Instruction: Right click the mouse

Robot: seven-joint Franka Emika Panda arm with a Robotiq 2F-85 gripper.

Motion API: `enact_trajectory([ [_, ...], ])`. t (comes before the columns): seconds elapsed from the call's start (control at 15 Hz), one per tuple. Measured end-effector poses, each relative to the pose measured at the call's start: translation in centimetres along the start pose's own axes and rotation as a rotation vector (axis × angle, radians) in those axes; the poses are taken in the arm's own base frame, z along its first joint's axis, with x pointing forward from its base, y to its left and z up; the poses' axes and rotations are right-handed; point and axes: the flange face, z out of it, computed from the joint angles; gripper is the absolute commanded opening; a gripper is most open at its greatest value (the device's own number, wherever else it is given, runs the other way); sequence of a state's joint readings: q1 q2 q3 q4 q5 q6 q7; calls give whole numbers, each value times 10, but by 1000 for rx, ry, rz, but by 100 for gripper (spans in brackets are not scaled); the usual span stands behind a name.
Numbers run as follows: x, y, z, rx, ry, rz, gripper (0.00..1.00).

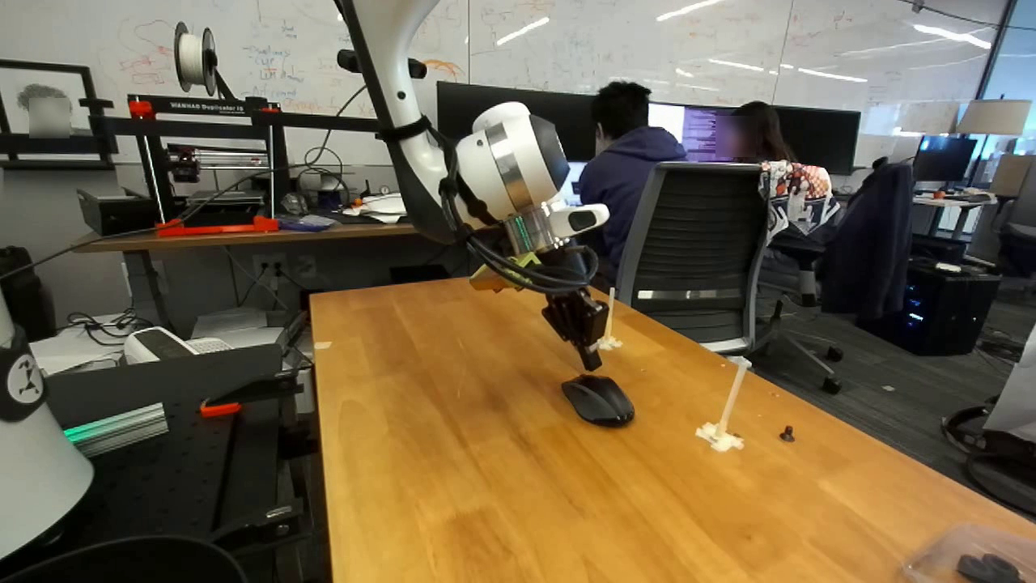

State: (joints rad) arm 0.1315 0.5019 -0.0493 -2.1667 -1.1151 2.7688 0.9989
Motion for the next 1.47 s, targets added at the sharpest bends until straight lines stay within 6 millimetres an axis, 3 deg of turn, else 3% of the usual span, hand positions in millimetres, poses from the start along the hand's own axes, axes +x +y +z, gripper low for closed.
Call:
enact_trajectory([
  [1.0,-2,2,3,-3,-5,3,0],
  [1.47,15,-1,-31,26,45,20,0],
])
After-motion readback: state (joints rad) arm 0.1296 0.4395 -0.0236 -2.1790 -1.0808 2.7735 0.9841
